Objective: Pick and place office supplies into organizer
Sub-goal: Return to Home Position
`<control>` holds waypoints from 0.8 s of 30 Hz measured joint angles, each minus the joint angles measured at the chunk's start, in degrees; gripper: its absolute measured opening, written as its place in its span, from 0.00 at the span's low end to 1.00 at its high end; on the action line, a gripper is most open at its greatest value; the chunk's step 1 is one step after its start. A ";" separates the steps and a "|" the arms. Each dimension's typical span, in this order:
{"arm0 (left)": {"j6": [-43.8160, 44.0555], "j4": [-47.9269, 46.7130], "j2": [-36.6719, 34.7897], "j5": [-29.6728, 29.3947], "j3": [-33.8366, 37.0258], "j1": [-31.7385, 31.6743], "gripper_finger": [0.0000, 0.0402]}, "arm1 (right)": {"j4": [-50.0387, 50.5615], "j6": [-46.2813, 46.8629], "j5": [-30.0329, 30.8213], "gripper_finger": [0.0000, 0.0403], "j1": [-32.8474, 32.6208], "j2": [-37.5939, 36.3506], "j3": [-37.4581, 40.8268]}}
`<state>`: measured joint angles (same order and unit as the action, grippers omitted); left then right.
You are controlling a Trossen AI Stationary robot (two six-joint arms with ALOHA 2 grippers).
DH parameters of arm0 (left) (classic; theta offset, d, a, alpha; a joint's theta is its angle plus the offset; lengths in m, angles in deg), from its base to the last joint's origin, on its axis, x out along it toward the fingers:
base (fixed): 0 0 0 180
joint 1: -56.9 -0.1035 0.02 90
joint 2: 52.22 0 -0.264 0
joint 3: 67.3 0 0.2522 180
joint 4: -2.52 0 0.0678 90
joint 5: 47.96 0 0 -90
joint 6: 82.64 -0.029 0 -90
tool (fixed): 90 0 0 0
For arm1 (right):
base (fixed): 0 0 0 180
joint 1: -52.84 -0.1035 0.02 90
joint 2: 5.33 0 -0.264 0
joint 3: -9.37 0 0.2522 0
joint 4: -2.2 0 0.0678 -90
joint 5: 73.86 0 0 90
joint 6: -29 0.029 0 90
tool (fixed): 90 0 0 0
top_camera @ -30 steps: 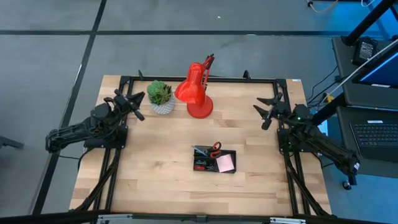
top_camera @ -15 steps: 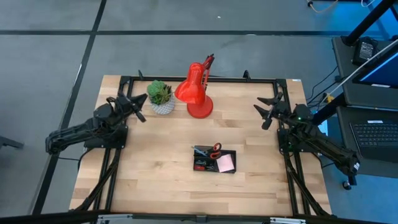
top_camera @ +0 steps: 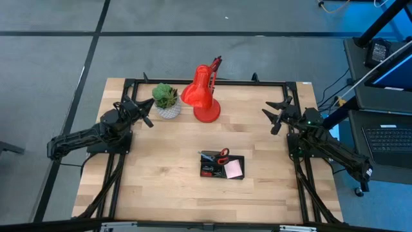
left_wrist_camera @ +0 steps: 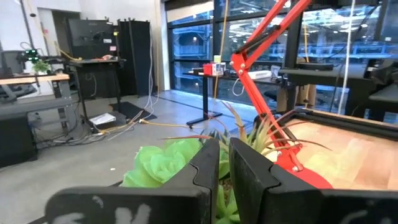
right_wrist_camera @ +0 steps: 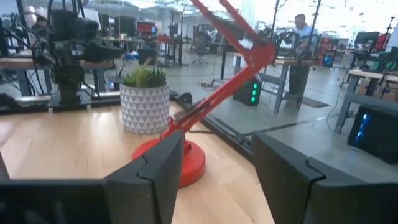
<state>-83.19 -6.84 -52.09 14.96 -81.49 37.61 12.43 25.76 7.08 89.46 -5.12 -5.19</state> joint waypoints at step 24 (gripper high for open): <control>-4.24 0.06 0.73 -0.65 0.00 0.02 0.08 | 1.99 4.51 0.57 0.48 0.00 0.04 -0.02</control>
<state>-87.43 -6.77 -51.36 14.31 -81.49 37.64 14.42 30.26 7.65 89.46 -5.08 -5.21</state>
